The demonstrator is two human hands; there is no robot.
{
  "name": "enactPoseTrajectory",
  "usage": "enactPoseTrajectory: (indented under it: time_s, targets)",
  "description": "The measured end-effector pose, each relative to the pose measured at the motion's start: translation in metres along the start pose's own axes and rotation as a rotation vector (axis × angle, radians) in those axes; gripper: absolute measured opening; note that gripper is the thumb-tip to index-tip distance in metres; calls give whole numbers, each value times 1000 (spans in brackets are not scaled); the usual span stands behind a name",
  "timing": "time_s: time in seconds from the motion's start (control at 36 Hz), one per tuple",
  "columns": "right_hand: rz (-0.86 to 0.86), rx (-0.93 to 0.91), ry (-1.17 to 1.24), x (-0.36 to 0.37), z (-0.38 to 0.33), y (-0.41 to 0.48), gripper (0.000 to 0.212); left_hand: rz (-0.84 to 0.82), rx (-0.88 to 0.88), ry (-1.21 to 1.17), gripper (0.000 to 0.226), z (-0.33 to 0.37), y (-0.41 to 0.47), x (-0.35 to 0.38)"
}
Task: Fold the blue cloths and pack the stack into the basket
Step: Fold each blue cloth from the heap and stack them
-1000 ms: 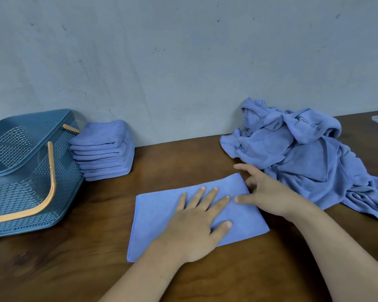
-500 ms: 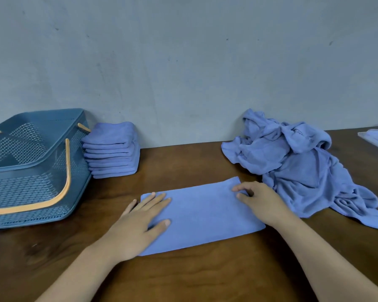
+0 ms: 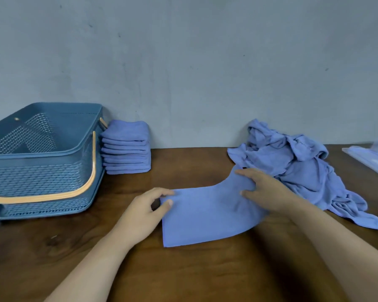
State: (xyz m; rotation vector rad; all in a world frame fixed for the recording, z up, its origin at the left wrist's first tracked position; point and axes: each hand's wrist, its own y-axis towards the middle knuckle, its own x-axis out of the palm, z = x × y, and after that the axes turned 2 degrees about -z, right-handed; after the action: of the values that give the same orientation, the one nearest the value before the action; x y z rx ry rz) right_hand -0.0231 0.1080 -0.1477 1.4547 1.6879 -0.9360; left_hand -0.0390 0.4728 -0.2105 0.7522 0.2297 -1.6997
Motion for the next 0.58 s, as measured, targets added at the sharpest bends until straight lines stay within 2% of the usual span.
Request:
enactPoseTrajectory:
  time_s: [0.14,0.17,0.22,0.25,0.31,0.42,0.5,0.58]
  targets:
    - [-23,-63,-120,-11,-63,1,68,74,-44,-135,23,8,-2,-4]
    - [-39,-81,-126,-10,-76,1,62,86,-65,-169,23,8,-1,-5]
    - [-51,-95,-142,-3,-97,3,31,111,-139,-276,23,7,1,-6]
    - [-70,-91,-150,3,-108,6,29,127,-189,-346,25,6,3,-6]
    - [-121,-89,-141,18,-130,9,48,157,-292,-500,26,5,5,-6]
    - [-214,-114,-116,66,-147,16,44,187,-449,-739,27,1,12,-5]
    - [-266,-53,-88,97,-153,13,77,171,-500,-795,33,-1,15,-6]
    - [-259,-21,-40,111,-153,9,83,137,-529,-817,43,-1,17,-6]
